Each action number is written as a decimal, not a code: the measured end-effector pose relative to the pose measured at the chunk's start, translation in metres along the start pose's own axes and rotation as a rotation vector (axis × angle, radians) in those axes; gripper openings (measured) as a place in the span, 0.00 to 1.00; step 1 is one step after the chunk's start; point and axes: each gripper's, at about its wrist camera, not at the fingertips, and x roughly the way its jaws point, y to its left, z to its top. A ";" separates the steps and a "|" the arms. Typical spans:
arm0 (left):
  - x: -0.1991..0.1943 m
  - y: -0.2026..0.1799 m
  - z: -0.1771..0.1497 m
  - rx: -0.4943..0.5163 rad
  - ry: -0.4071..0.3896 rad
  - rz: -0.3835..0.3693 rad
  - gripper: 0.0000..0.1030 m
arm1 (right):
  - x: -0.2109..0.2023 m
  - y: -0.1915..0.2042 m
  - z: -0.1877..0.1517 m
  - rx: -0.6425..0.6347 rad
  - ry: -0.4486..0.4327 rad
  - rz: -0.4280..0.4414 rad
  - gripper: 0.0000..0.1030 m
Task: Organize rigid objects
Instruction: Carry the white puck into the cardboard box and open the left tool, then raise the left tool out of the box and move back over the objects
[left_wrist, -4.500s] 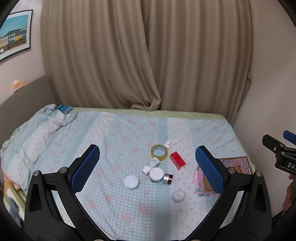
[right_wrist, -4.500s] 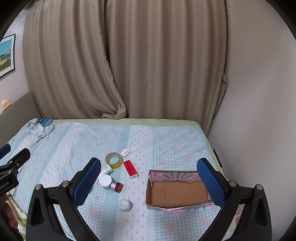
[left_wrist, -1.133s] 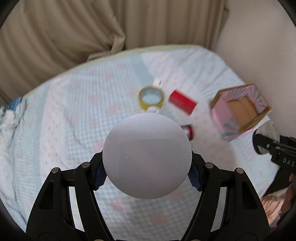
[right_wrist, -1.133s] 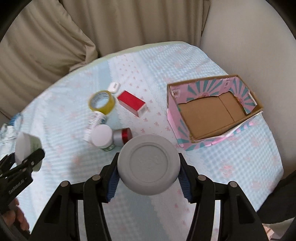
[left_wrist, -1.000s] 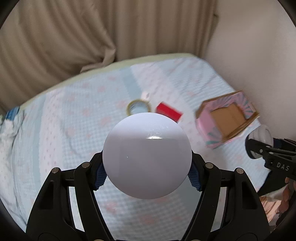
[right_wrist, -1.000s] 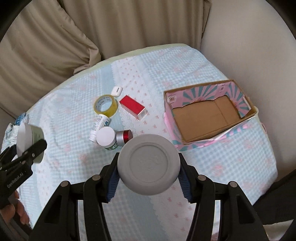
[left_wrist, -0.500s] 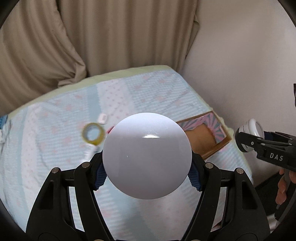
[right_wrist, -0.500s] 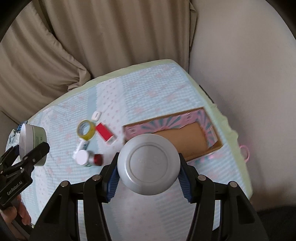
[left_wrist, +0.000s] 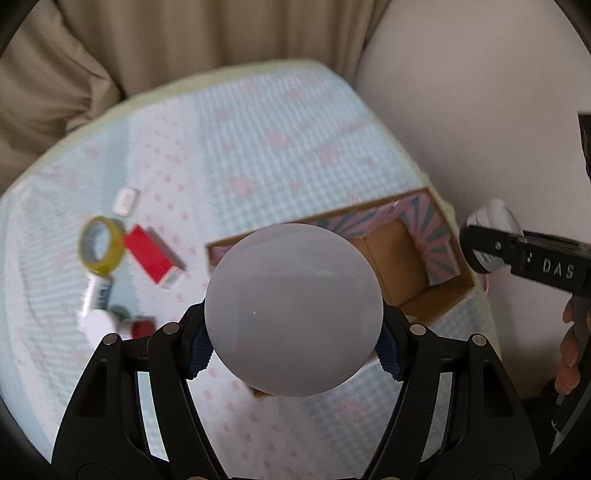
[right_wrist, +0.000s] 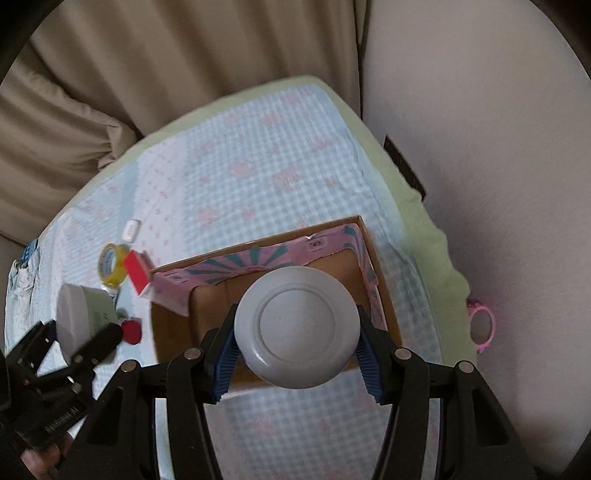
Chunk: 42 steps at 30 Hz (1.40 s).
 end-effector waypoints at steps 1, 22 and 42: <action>0.016 -0.003 0.002 0.013 0.028 0.000 0.66 | 0.016 -0.004 0.005 0.015 0.025 0.002 0.51; 0.173 -0.019 -0.010 0.135 0.344 -0.041 0.66 | 0.179 -0.018 -0.001 0.093 0.275 0.005 0.51; 0.108 -0.002 -0.012 0.034 0.248 -0.026 1.00 | 0.131 -0.032 -0.001 0.063 0.158 0.015 1.00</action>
